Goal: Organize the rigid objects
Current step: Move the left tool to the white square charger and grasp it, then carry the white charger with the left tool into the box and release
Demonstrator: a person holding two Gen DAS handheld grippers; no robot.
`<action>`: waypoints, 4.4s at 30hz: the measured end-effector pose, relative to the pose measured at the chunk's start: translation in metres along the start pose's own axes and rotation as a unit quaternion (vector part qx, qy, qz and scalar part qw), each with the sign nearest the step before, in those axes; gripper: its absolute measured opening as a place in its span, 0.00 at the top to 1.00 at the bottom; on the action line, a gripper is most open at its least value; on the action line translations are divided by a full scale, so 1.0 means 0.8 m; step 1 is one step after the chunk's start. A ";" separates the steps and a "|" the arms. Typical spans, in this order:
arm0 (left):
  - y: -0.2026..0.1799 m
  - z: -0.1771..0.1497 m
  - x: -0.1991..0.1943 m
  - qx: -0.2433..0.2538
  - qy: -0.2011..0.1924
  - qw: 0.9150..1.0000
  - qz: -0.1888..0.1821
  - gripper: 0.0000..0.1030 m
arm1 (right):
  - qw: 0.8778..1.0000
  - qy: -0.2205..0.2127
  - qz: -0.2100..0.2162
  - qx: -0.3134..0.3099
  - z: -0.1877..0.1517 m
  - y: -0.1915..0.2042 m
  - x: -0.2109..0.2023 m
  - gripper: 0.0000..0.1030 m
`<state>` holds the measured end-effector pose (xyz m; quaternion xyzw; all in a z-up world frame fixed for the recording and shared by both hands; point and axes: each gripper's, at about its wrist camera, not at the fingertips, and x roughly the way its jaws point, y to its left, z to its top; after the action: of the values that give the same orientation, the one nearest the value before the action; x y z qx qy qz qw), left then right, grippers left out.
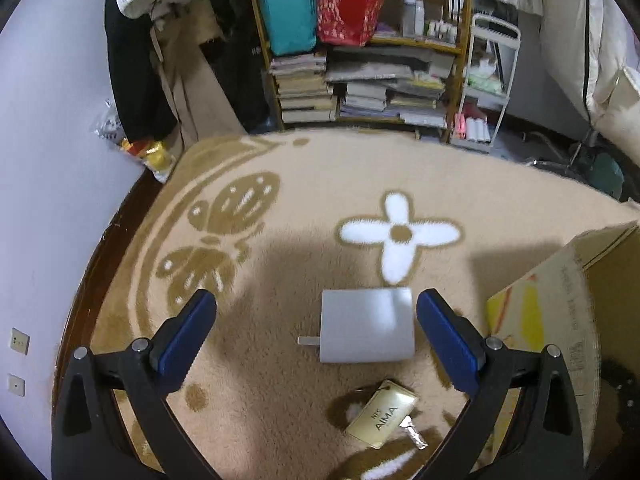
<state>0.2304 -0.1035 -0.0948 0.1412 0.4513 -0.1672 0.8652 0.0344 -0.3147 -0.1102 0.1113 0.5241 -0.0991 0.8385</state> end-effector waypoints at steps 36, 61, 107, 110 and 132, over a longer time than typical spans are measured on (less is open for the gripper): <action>-0.030 -0.041 0.032 0.011 0.025 1.000 0.014 0.25 | 1.000 0.000 0.003 0.003 0.001 0.000 -0.001 0.85; -0.073 -0.047 -0.131 0.062 -0.084 0.992 0.068 0.26 | 1.000 0.000 -0.002 -0.002 0.003 -0.002 -0.003 0.85; -0.189 -0.101 -0.194 0.162 -0.054 0.983 -0.067 0.26 | 1.000 0.000 -0.002 -0.005 0.003 -0.002 -0.003 0.85; -0.187 -0.098 -0.193 0.159 -0.048 0.984 -0.070 0.25 | 1.000 -0.001 -0.002 -0.004 0.002 -0.003 -0.003 0.85; -0.115 -0.074 -0.219 0.093 -0.089 0.991 -0.048 0.03 | 1.000 0.002 -0.004 -0.008 0.001 0.002 -0.002 0.85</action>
<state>0.0545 -0.1349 0.0091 0.1838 0.3616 -0.2615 0.8758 0.0347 -0.3133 -0.1085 0.1032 0.5266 -0.0981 0.8381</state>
